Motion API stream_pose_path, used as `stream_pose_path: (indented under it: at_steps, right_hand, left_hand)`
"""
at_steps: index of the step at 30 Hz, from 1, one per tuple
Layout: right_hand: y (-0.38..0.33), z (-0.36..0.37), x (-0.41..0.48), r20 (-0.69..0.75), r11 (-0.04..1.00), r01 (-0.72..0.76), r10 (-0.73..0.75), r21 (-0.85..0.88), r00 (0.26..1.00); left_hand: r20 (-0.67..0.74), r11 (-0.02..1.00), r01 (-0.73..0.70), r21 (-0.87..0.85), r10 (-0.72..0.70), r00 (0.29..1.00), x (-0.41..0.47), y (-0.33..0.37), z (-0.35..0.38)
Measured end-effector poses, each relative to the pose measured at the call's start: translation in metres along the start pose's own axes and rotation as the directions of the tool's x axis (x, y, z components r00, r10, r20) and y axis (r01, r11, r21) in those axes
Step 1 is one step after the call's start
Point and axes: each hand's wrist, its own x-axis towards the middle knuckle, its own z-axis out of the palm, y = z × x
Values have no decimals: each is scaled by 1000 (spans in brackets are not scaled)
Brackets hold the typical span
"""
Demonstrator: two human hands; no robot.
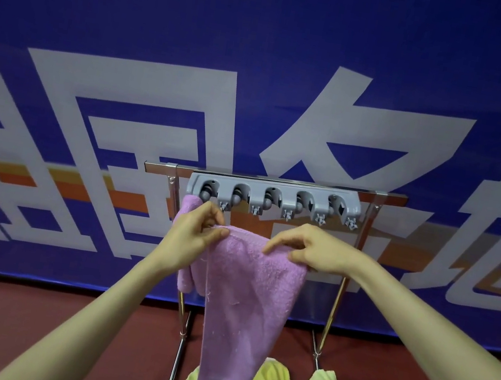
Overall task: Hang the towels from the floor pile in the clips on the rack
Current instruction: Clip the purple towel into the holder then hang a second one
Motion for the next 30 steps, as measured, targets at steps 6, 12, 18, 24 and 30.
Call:
stream_pose_path:
  at_steps: [6, 12, 18, 24, 30]
  right_hand:
    - [0, 4, 0, 35, 975, -140, 136, 174, 990]
    - [3, 6, -6, -25, 988, -62, 66, 143, 998]
    - [-1, 11, -6, -203, 986, -27, 60, 164, 977]
    - [-6, 11, 2, -283, 981, 34, 23, 193, 959]
    - [-15, 23, 11, -362, 944, 61, 65, 325, 930]
  left_hand:
    - [12, 1000, -20, 20, 20, 1000, -7, 4, 6]
    - [23, 999, -37, -25, 37, 999, -11, 14, 7]
    - [-1, 998, -3, -67, 3, 1000, -15, 22, 17]
    - [-31, 995, -7, -97, 4, 1000, -16, 27, 24]
    - [-71, 997, 9, -74, -15, 997, -14, 30, 28]
